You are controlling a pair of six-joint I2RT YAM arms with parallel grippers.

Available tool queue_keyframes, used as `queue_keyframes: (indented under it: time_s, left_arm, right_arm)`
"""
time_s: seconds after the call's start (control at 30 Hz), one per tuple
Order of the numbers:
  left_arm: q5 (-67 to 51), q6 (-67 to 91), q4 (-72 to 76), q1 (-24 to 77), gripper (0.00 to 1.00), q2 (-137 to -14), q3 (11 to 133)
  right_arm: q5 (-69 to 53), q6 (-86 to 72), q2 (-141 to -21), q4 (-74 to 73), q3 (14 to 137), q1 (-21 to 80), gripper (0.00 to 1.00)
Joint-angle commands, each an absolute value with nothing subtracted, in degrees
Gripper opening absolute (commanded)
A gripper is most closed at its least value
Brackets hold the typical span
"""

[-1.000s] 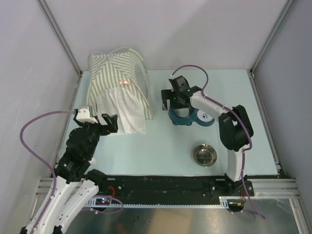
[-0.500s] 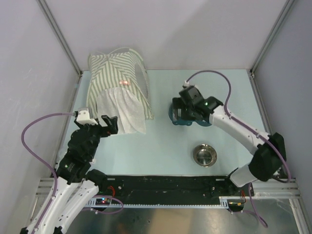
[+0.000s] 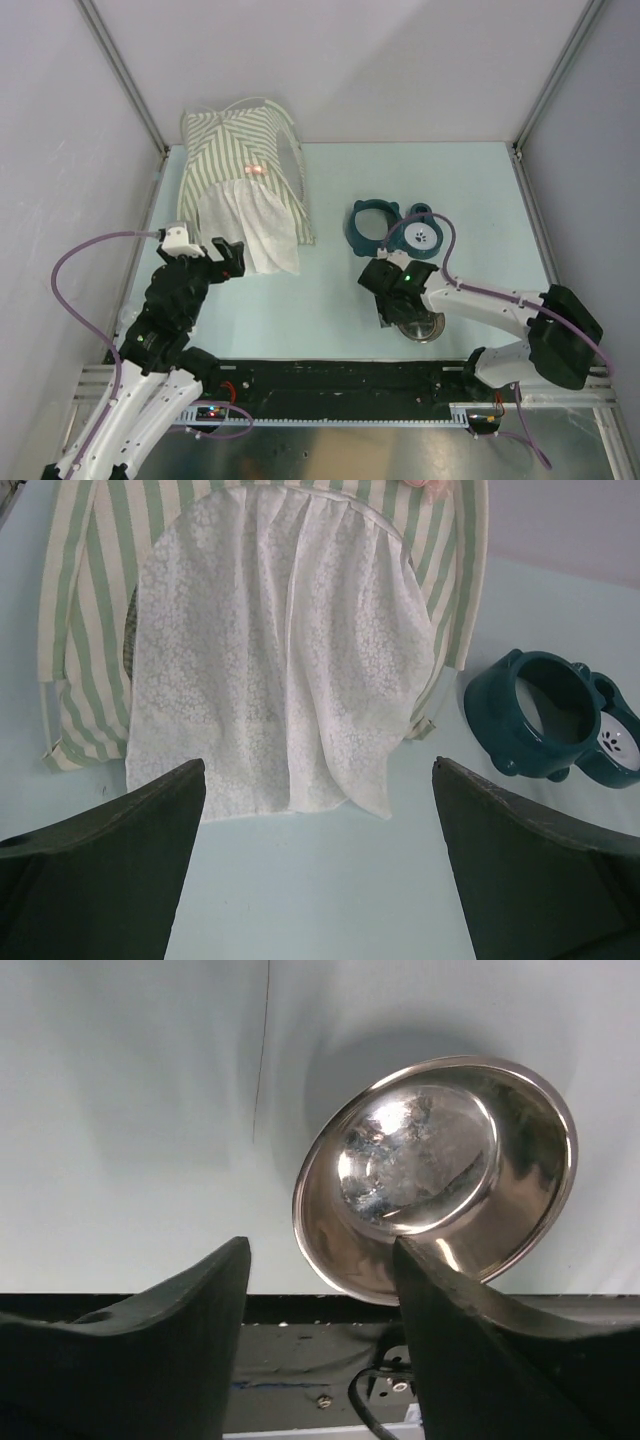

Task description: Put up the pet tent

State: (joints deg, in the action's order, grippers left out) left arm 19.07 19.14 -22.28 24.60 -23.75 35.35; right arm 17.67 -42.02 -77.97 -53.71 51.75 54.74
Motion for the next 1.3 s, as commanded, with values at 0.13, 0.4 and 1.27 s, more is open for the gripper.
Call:
queue_keyframes:
  time_s: [0.13,0.4,1.27]
  left_arm:
    - [19.09,19.48,-22.26,24.26,0.98,-23.09,35.33]
    - [20.58,18.85,-23.12,24.27,0.98,-21.25,34.88]
    - [21.24,19.04,-25.90,24.29,0.98,-20.09,37.53]
  right_arm:
    - [23.89,-42.49,-86.37,-47.72,50.16,57.93,0.39]
    - [31.30,-43.82,-93.16,-50.77,54.80,61.08,0.04]
    - [37.66,-12.55,-107.90,-32.62,91.30,44.90,0.00]
